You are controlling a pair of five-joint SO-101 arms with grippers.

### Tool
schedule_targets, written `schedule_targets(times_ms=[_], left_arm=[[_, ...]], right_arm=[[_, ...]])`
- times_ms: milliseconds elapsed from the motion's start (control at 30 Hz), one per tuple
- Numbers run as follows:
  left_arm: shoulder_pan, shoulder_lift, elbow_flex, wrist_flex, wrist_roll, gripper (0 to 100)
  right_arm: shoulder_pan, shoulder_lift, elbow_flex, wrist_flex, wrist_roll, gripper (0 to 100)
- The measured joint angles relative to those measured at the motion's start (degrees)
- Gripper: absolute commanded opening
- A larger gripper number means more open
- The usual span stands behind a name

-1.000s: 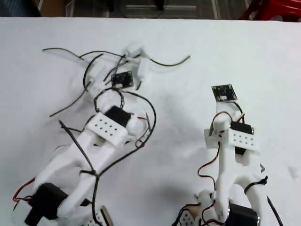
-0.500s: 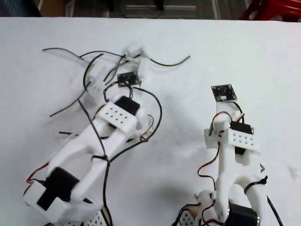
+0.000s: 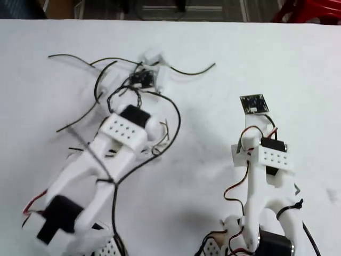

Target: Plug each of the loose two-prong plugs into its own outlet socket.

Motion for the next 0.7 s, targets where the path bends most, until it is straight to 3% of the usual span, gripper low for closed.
schedule_targets(times_ms=[233,700], left_arm=[[-0.4,11.1,-8.0,4.0,-0.3,2],[1.5,12.0,-9.1,4.7,-0.3,2]], right_arm=[[0.0,0.0,0.0,0.0,0.0,2.1],[0.0,0.0,0.0,0.0,0.0,2.1]])
